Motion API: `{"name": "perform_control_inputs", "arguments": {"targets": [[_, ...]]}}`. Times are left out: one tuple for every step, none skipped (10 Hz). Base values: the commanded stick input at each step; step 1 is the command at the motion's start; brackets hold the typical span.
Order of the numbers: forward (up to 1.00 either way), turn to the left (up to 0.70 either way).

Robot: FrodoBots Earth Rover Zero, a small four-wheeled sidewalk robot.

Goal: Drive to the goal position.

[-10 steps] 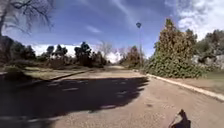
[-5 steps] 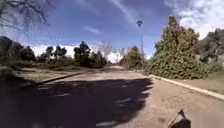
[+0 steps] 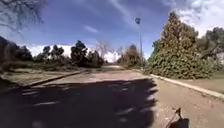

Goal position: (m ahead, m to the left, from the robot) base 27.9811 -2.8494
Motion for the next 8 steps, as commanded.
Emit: {"name": "perform_control_inputs", "arguments": {"targets": [[1.00,0.00],[1.00,0.00],[1.00,0.00],[1.00,0.00],[1.00,0.00],[1.00,0.00],[1.00,0.00],[1.00,0.00]]}}
